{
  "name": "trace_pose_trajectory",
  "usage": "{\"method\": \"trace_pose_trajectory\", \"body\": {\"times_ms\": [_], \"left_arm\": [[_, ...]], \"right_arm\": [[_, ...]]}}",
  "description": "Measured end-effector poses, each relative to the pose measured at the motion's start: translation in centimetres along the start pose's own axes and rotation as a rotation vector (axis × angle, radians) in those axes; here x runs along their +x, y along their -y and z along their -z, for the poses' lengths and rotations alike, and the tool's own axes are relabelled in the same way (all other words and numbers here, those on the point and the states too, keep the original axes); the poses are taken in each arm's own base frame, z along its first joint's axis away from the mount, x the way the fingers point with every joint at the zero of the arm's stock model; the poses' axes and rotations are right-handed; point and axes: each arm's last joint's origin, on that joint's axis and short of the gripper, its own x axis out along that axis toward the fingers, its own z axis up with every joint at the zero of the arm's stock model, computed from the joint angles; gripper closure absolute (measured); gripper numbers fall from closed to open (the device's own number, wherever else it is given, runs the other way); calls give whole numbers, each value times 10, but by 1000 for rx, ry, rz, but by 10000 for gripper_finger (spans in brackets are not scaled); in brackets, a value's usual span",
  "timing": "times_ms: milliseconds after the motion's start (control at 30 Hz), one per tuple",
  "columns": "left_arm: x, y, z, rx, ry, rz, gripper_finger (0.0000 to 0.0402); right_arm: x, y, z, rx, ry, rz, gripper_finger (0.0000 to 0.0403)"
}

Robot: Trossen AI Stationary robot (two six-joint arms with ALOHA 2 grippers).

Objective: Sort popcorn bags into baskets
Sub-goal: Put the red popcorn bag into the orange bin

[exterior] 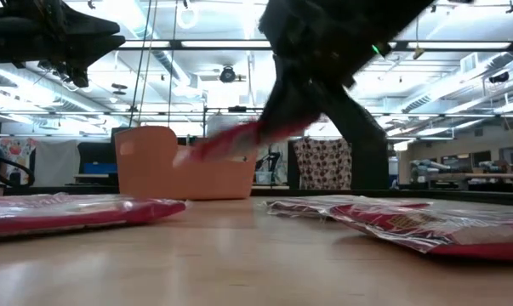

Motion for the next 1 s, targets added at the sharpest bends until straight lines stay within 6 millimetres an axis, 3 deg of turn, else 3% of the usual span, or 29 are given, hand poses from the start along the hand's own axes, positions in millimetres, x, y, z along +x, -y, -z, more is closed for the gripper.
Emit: {"method": "trace_pose_trajectory", "body": {"times_ms": [233,500,667,1000], "left_arm": [[0,0,0,0,1,0,285],[0,0,0,0,1,0,285],[0,0,-1,-2,5,0,285],[0,0,0,10,3,-1,285]], "right_arm": [[5,53,24,34,-75,105,372],[46,98,59,52,-30,67,374],[78,110,76,-17,67,33,371],[149,121,100,-145,180,261,341]]}}
